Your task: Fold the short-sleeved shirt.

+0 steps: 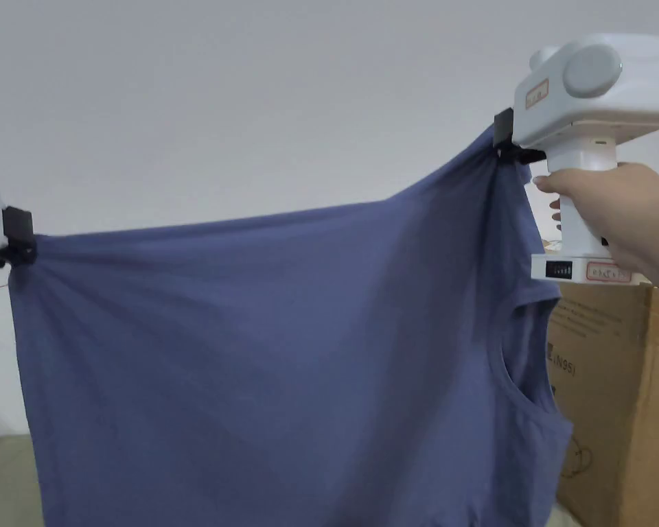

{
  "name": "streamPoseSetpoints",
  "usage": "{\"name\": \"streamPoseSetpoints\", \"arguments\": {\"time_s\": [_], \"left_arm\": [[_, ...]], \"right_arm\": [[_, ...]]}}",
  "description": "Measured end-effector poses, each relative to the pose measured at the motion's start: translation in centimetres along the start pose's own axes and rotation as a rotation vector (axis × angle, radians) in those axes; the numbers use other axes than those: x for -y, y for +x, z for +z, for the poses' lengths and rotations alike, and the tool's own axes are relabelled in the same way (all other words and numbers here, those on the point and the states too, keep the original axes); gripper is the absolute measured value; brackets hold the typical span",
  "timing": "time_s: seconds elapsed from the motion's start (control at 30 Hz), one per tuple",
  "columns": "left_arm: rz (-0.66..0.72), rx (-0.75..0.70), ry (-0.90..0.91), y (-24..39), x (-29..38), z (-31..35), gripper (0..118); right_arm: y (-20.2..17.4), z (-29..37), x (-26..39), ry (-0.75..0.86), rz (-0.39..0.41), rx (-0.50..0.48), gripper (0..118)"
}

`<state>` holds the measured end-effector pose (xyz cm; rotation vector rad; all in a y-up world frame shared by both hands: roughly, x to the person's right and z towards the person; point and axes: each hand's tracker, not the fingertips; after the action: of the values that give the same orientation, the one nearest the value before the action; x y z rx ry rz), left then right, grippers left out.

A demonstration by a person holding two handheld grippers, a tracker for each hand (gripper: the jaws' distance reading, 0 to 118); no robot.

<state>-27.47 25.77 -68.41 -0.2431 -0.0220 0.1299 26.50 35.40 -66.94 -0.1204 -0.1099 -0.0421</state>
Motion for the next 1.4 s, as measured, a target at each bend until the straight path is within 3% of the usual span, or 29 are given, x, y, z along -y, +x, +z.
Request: {"name": "streamPoseSetpoints", "arguments": {"time_s": [0.17, 0.3, 0.43, 0.57, 0.73, 0.93, 1.03, 1.2, 1.4], "left_arm": [[-0.034, -0.040, 0.050, 1.3, 0.2, -2.2, 2], [-0.042, -0.027, -0.032, 2.2, 4.7, -4.4, 2], [0.002, 0.000, -0.241, 1.8, 15.6, -5.7, 2], [0.022, 0.035, -0.497, 1.1, 30.2, -3.3, 2], [0.039, 0.073, -0.729, -1.5, 43.9, 4.8, 2], [0.022, 0.076, -0.790, -5.0, 49.1, 15.7, 2], [0.002, 0.078, -0.801, -6.9, 49.7, 19.4, 2], [-0.038, 0.080, -0.827, -8.9, 49.8, 23.7, 2], [-0.146, 0.120, -0.868, -8.9, 50.0, 25.6, 2]], "right_arm": [[0.3, -2.5, 1.6, 0.030, 0.035, 0.026, 2], [1.2, -4.3, 8.9, -0.079, 0.015, 0.053, 2], [2.1, -3.9, 22.6, -0.263, -0.011, 0.002, 2], [4.1, -0.9, 38.9, -0.586, -0.019, -0.068, 2], [6.1, 9.9, 52.8, -0.846, 0.101, -0.120, 2], [10.0, 21.7, 56.5, -0.955, 0.084, -0.201, 2], [12.1, 25.8, 56.6, -1.024, 0.038, -0.219, 2], [14.2, 29.7, 55.7, -1.057, 0.094, -0.245, 2], [14.0, 30.6, 56.6, -1.216, 0.090, -0.228, 2]]}}
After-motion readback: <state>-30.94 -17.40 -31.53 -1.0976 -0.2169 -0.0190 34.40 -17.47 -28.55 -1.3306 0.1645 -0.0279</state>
